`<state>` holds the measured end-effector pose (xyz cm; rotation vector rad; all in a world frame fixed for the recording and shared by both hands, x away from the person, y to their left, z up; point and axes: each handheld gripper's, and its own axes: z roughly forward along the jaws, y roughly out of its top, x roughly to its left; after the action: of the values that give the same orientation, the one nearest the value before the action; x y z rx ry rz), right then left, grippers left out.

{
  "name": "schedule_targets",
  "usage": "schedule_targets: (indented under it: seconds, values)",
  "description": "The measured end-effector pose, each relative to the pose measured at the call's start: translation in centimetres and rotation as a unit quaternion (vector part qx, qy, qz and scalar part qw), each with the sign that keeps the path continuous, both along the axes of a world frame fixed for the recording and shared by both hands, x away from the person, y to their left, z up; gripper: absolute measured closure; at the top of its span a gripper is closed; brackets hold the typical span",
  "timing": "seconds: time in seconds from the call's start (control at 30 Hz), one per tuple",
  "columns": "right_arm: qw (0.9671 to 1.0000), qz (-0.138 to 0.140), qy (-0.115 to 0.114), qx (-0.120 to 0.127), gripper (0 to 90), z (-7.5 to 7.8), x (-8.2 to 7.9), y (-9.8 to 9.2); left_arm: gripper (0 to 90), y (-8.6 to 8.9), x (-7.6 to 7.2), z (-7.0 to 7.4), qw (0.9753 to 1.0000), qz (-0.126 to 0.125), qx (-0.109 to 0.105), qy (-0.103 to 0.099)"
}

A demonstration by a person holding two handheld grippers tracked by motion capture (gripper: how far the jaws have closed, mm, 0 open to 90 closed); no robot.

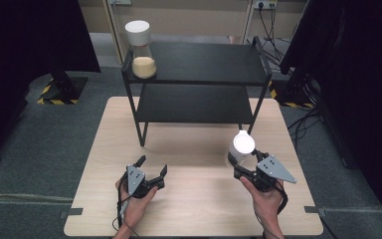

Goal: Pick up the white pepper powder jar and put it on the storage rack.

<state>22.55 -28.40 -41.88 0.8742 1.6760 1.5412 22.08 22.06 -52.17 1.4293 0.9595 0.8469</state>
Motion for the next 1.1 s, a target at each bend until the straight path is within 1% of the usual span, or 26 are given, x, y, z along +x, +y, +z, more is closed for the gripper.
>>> schedule_targets:
  seconds: [0.27,0.63,0.73,0.9,1.1]
  values:
    - [0.9997,-0.01,-0.023,0.008,30.7,2.3,1.0,0.2,12.2,0.0,0.0,0.0,1.0,0.0,0.0,0.001]
    - [0.9983,-0.02,-0.052,0.019,30.7,5.4,2.1,0.8,12.2,0.0,0.0,0.0,1.0,0.0,0.0,0.0]
    - [0.9978,-0.024,-0.057,0.024,30.8,6.1,2.4,0.8,12.3,0.0,0.0,0.0,1.0,0.0,-0.001,-0.001]
    - [0.9971,-0.027,-0.067,0.024,30.8,7.5,2.8,0.9,12.2,0.0,0.0,0.0,1.0,0.0,-0.003,0.0]
    - [0.9958,-0.031,-0.079,0.033,30.8,9.3,3.3,1.1,12.2,0.0,0.0,0.0,1.0,0.0,-0.002,0.0]
